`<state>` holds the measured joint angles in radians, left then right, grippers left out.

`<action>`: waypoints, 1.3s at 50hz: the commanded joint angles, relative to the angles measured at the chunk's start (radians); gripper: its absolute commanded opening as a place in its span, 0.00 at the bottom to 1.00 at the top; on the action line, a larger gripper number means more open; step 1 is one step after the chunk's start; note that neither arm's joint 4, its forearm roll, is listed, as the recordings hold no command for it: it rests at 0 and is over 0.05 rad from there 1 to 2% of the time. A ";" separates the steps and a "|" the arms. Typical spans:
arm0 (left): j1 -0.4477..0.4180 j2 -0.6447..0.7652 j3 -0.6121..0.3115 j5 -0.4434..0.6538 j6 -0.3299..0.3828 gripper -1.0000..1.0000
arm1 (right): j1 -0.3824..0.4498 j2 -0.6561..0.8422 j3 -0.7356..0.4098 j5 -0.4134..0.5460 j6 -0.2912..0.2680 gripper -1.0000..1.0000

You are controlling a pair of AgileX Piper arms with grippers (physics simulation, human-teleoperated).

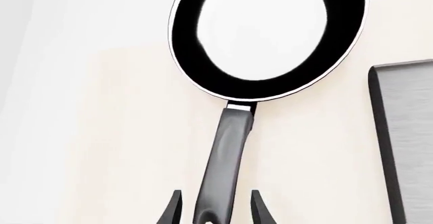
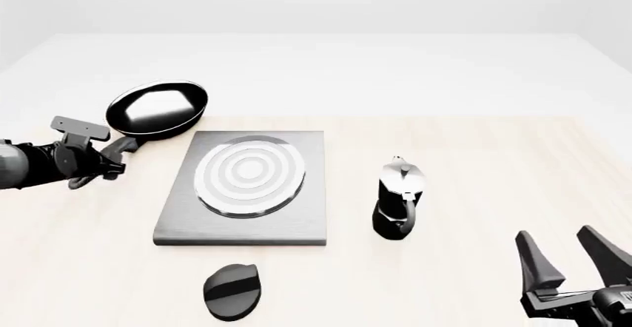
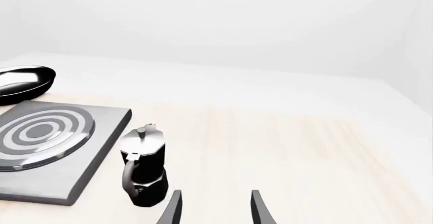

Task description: Turn on the stove and put the frying pan on it.

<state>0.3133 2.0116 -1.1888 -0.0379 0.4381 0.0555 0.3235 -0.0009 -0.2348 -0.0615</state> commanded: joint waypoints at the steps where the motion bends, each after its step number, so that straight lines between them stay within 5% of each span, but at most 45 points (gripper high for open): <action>1: 0.002 0.027 0.008 -0.022 0.008 1.00 | -0.002 0.003 0.000 -0.003 0.001 1.00; 24: 0.017 0.027 0.023 -0.042 0.018 1.00 | 0.000 -0.002 0.000 0.003 0.000 1.00; 25: 0.014 0.022 0.027 -0.041 0.022 0.00 | 0.001 -0.003 0.000 0.004 0.000 1.00; 65: -0.073 -0.285 0.142 -0.009 -0.028 0.00 | 0.011 -0.104 -0.004 0.085 0.005 1.00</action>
<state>0.2547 1.8287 -1.0564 -0.0508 0.4084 0.0619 0.2482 -0.0015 -0.1720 -0.0584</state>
